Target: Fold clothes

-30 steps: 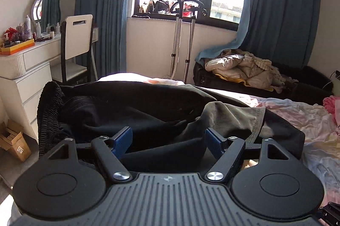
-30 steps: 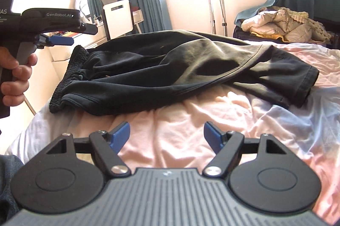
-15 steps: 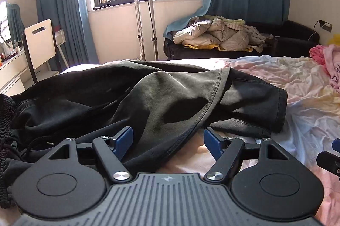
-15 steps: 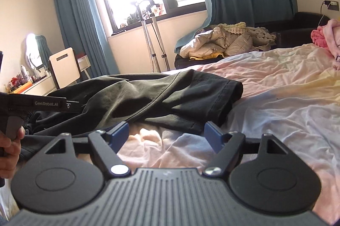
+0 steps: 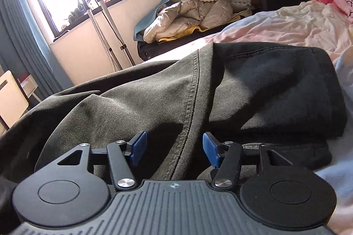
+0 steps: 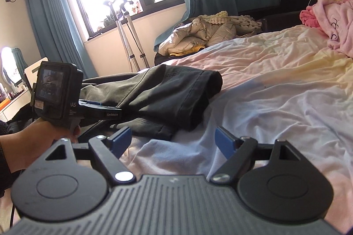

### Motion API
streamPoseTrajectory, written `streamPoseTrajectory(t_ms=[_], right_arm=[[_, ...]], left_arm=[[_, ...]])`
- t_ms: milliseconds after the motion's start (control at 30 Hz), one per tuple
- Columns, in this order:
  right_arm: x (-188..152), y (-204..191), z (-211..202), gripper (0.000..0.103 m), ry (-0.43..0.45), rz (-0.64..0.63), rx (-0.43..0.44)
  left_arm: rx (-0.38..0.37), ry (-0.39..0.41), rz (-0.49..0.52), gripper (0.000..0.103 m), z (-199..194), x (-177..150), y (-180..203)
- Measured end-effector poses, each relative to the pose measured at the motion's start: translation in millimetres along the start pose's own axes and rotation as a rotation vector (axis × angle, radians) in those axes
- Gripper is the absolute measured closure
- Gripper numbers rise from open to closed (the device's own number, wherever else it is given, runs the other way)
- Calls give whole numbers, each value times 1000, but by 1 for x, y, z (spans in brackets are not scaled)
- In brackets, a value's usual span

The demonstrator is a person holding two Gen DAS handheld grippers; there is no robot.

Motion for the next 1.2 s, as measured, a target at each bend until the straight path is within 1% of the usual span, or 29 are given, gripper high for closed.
streamPoseTrajectory(t_ms=[33,67,100,133,167,200,233,300,433,533,600,667,767,867,933,967,1000,1067,1200], right_arm=[[-3,4,7,20,-16,13,-2],[-6,6,12,20,-30,24,0],[-8,7,16,20,-40,33,1],[-10,8,20,20,-49,39,4],[-11,7,21,20,-53,40,9],[-12,6,23,20,-57,41,13],[-13,6,25,20,-60,41,18],[-14,1,23,20,-57,26,27],[-12,-4,13,20,-38,-5,23],[-9,-7,4,20,-18,-13,17],[-9,-10,-3,20,-11,-26,16],[-8,-15,-9,20,-3,-48,14],[-7,-24,-21,20,17,-77,32],[-8,-29,-27,20,13,-50,58],[-10,-30,-28,20,3,-30,71],[-11,-30,-28,20,-2,-19,77],[-12,-29,-26,20,-7,-2,83],[-15,-28,-24,20,-16,30,94],[-20,-22,-13,20,-39,142,142]], left_arm=[[-5,-22,-1,54,7,-3,-1],[-16,-23,18,61,9,-4,0],[-28,-16,47,72,9,-5,2],[-39,-10,76,80,8,-5,5],[-51,-4,104,95,8,-5,7],[-63,1,127,98,4,-4,7],[-76,5,147,98,0,-2,7],[-91,36,144,99,-14,5,0],[-111,127,74,99,-65,20,-21],[-144,179,23,99,-114,21,-37],[-186,188,-4,99,-146,13,-45],[-237,190,-27,99,-179,-2,-51],[-299,170,-65,99,-216,-40,-54],[-323,115,-142,99,-231,-90,-58],[-321,89,-213,99,-230,-118,-62],[-322,70,-266,99,-227,-130,-68],[-314,49,-300,99,-224,-139,-71],[-305,36,-345,99,-219,-141,-77],[-307,59,-419,99,-222,-131,-81]])
Point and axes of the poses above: each gripper's, at about its wrist camera, not at the fingertips, and z roughly the way its jaws point, y to its right, x to its top, the point moved 5 cm from there along z, roughly the way its jaws point, and after that the axes turned 6 degrees about y, right-handed, at the moved point
